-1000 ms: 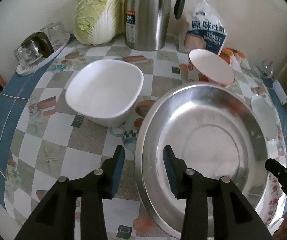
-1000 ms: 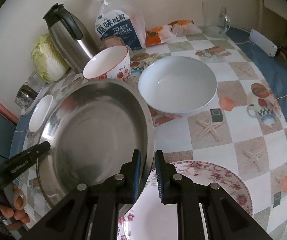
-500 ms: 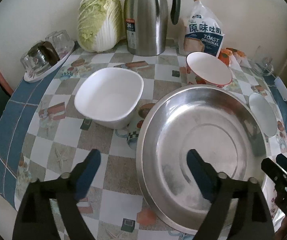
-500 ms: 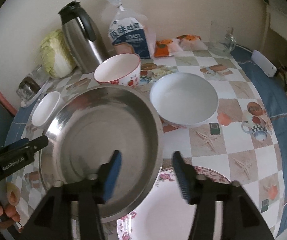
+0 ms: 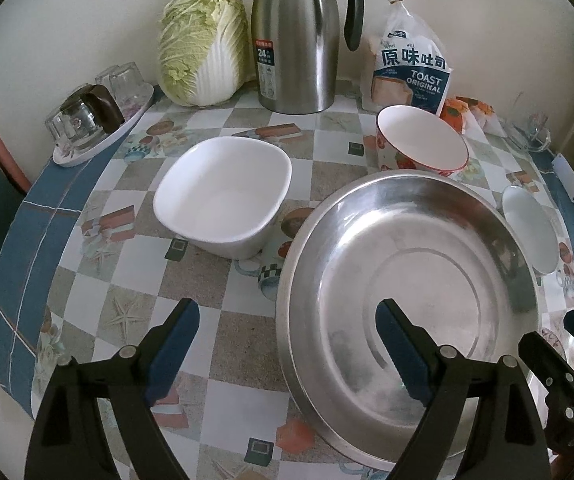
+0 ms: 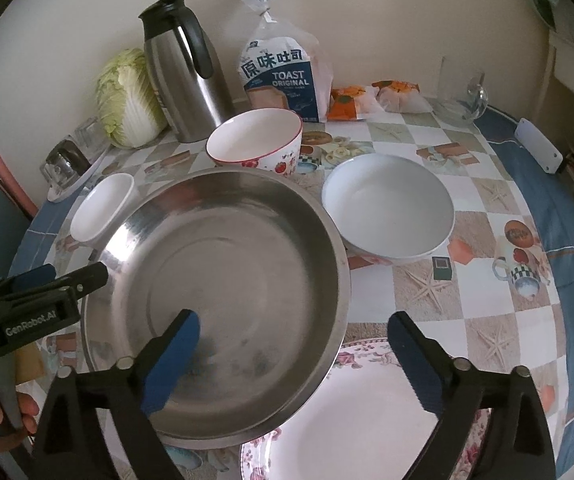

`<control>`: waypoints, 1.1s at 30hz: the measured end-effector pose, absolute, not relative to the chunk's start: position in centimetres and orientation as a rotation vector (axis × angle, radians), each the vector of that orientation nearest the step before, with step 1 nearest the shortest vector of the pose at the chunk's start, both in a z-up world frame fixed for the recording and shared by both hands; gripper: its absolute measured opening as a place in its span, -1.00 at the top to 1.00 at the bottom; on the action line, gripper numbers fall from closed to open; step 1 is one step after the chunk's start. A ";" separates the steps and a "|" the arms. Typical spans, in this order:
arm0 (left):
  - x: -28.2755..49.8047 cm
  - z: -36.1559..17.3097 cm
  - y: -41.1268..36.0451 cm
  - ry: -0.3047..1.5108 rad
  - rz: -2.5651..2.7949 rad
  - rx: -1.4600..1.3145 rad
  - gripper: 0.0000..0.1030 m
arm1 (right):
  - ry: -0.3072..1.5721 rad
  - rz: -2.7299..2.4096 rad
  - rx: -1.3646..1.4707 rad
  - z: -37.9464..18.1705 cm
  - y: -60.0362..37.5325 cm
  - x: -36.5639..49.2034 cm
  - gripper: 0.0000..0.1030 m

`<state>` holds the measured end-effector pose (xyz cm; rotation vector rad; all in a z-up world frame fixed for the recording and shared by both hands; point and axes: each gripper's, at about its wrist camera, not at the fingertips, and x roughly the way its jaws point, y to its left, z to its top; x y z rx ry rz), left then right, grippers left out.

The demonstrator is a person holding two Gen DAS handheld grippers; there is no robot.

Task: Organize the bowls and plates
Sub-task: 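Open both grippers to release the steel basin, then move both tools to the rim of the pink-floral round plate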

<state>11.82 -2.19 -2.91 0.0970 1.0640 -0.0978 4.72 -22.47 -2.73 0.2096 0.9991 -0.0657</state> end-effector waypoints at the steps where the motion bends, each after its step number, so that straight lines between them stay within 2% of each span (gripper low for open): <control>1: 11.8 -2.9 -2.2 1.064 -0.099 0.099 -0.75 | 0.999 -0.067 0.210 -2.7 -22.5 4.7 -0.93; 6: 11.6 -2.7 -2.2 1.056 -0.099 0.092 -0.76 | 0.995 -0.071 0.216 -2.8 -22.7 4.7 -1.00; 21: 10.2 -0.5 -2.8 0.991 -0.144 -0.044 -0.76 | 0.941 -0.074 0.223 -1.7 -24.3 3.2 -1.00; 33: 6.0 2.0 -8.6 0.970 -0.328 -0.022 -0.77 | 0.905 -0.160 0.286 -0.2 -29.3 -1.7 -1.00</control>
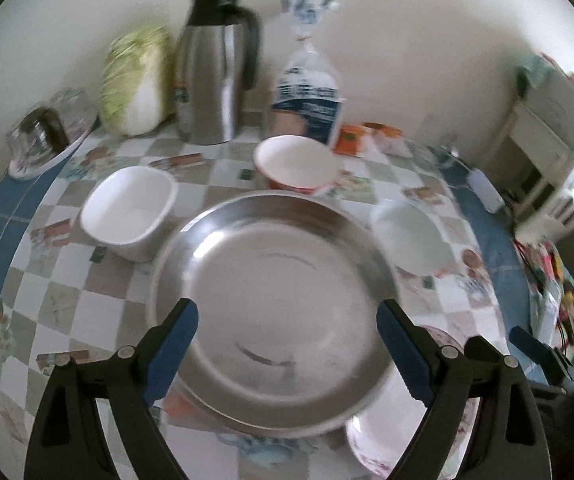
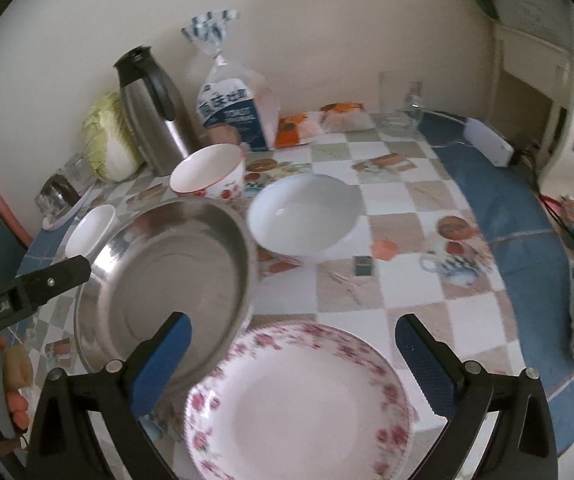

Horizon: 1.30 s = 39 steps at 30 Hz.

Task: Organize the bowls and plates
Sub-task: 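Move both tools to the rim of the pink-floral round plate, then close the left gripper on the floral plate rim while the right gripper closes on it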

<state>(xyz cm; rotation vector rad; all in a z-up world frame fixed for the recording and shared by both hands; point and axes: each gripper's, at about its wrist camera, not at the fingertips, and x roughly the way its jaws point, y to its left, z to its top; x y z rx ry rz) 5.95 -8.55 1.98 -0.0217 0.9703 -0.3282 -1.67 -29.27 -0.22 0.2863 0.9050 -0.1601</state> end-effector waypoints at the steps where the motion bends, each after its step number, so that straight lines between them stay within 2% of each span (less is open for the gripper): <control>1: 5.4 2.1 -9.1 0.968 -0.340 -0.016 -0.77 | 0.905 -0.166 0.310 -0.2 -29.9 -2.2 -1.00; 17: -1.7 -0.3 -15.2 1.086 -0.527 -0.004 -0.78 | 0.999 -0.274 0.457 -3.2 -35.1 -7.4 -1.00; 29: -2.2 -3.7 -15.7 1.239 -0.502 -0.044 -0.78 | 1.091 -0.276 0.540 -6.0 -35.9 -7.2 -1.00; 39: -1.8 -5.8 -15.0 1.299 -0.388 -0.019 -0.78 | 1.163 -0.274 0.592 -8.5 -36.3 -6.6 -0.99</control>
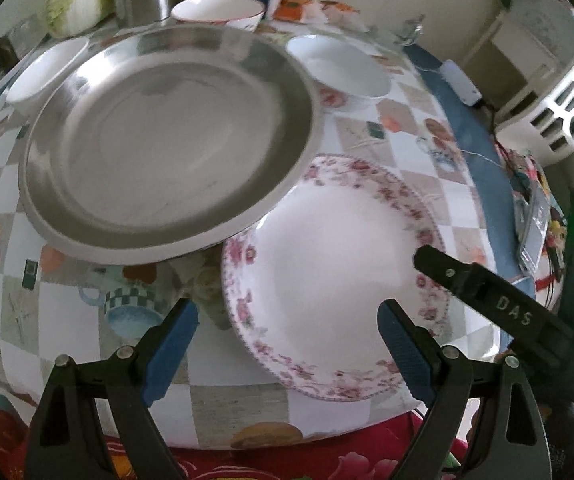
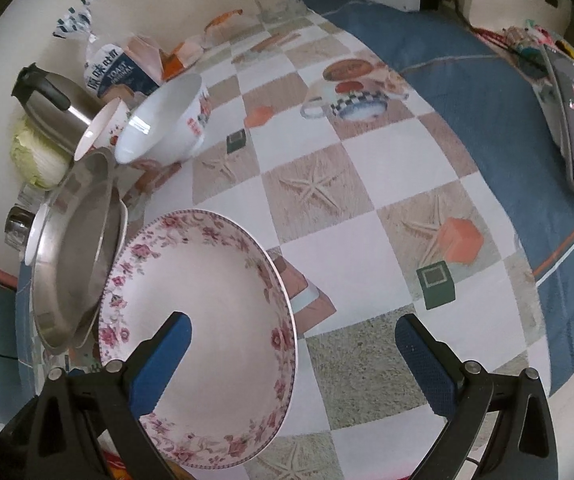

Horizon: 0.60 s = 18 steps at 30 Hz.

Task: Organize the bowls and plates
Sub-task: 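Close the left gripper on the floral plate rim while the right gripper closes on it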

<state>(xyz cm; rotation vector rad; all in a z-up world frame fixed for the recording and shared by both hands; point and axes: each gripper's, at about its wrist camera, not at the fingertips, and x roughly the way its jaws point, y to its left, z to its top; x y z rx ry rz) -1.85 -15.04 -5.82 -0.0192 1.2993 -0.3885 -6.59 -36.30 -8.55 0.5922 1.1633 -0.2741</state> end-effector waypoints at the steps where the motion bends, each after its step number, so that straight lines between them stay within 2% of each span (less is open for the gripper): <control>1: -1.8 -6.0 -14.9 1.305 -0.379 -0.024 -0.78 | 1.165 -0.276 0.599 -8.7 -36.4 -6.6 -0.96; 2: -1.7 -6.1 -14.7 1.310 -0.372 -0.029 -0.78 | 1.166 -0.274 0.609 -8.8 -36.5 -6.6 -0.94; 6: -1.6 -6.4 -14.5 1.312 -0.347 -0.027 -0.75 | 1.151 -0.263 0.621 -8.8 -36.5 -6.5 -0.56; 8: -1.4 -6.5 -14.2 1.311 -0.328 -0.038 -0.67 | 1.143 -0.248 0.629 -8.8 -36.4 -6.4 -0.44; 10: -1.2 -6.6 -13.8 1.316 -0.304 -0.058 -0.57 | 1.143 -0.240 0.638 -9.0 -36.4 -6.2 -0.14; 12: -0.9 -6.9 -13.3 1.321 -0.275 -0.071 -0.54 | 1.158 -0.242 0.638 -9.2 -36.3 -6.1 -0.01; 13: -0.8 -7.0 -13.1 1.322 -0.263 -0.076 -0.39 | 1.159 -0.240 0.634 -9.2 -36.2 -6.0 0.07; 15: -0.7 -7.3 -12.8 1.332 -0.244 -0.083 -0.23 | 1.157 -0.237 0.635 -9.3 -36.2 -6.0 0.19; 16: -0.7 -7.5 -12.6 1.340 -0.237 -0.087 -0.22 | 1.158 -0.237 0.638 -9.4 -36.3 -5.9 0.34; 18: -0.7 -7.8 -12.5 1.352 -0.227 -0.097 -0.19 | 1.165 -0.239 0.639 -9.6 -36.4 -6.0 0.45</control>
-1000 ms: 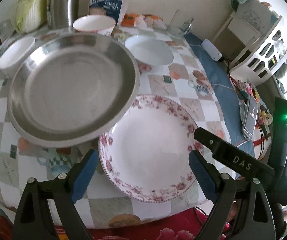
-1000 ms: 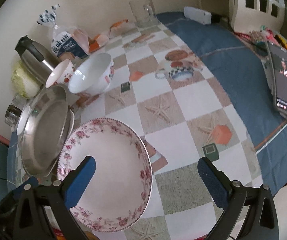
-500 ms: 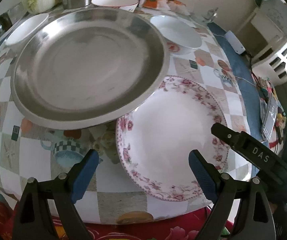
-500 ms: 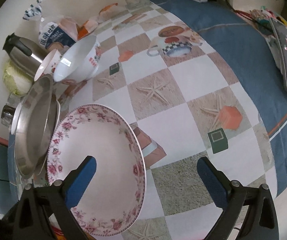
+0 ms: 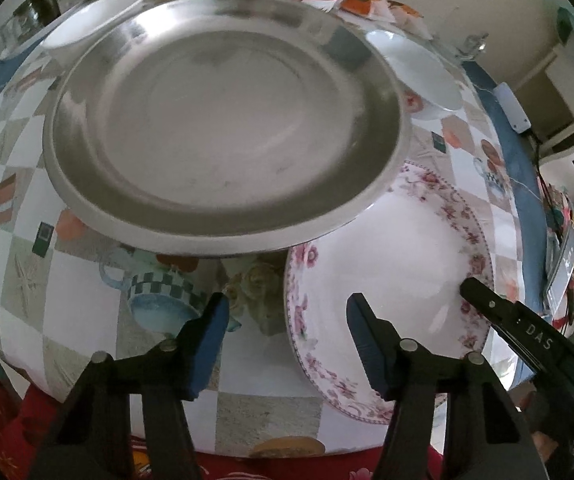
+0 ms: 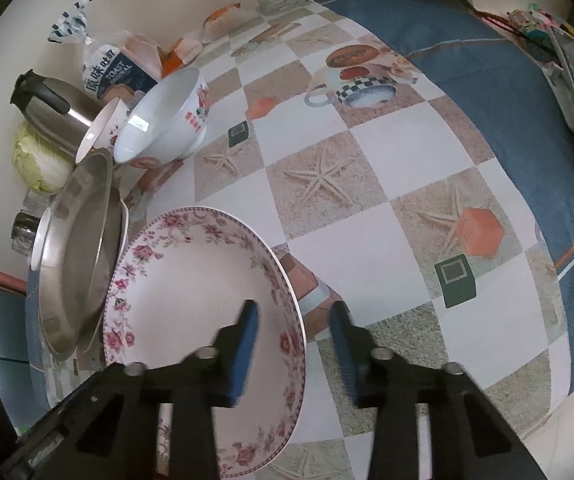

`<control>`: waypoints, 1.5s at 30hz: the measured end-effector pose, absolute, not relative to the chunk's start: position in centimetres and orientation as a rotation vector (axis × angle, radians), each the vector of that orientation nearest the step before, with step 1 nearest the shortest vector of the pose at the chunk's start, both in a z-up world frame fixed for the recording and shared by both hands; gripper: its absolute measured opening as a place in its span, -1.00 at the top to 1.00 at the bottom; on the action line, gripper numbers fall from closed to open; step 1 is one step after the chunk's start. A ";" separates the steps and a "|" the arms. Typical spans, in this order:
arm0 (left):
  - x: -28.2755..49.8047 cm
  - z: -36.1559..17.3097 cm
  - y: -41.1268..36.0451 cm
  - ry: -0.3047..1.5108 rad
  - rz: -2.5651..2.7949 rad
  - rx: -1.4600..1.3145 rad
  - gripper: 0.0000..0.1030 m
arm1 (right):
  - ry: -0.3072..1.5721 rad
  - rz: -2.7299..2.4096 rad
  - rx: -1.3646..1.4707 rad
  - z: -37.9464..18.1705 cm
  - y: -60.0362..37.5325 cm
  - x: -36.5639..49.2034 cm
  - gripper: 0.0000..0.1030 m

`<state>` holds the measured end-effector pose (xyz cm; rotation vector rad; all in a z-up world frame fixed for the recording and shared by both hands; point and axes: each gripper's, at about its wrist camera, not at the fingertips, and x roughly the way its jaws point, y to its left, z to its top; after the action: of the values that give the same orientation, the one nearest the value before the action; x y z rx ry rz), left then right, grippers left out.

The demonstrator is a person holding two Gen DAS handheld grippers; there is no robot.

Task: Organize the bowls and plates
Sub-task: 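Close the left gripper on the floral plate rim while the right gripper closes on it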

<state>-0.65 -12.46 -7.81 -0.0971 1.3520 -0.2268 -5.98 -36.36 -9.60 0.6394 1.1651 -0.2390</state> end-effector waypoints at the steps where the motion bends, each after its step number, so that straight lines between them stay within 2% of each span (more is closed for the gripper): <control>1: -0.7 -7.9 -12.4 1.356 -0.224 -0.100 -0.15 | 1.166 -0.240 0.637 -9.6 -36.4 -5.9 0.52; 4: -0.6 -8.1 -12.4 1.359 -0.214 -0.106 -0.12 | 1.166 -0.225 0.638 -9.7 -36.3 -5.9 0.60; 18: -1.1 -9.1 -15.4 1.361 -0.225 -0.086 0.05 | 1.147 -0.289 0.680 -9.5 -39.2 -8.3 0.61; 31: 0.3 -9.5 -19.5 1.346 -0.270 -0.086 0.43 | 1.090 -0.222 0.791 -10.1 -41.7 -10.3 0.59; 45: 2.3 -10.1 -18.6 1.364 -0.267 -0.218 0.49 | 1.028 -0.158 0.880 -10.9 -42.4 -10.9 0.66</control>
<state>2.28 -18.59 -10.13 -0.2185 1.3643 -0.2671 -10.88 -42.44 -10.90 0.8795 1.0278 -0.1577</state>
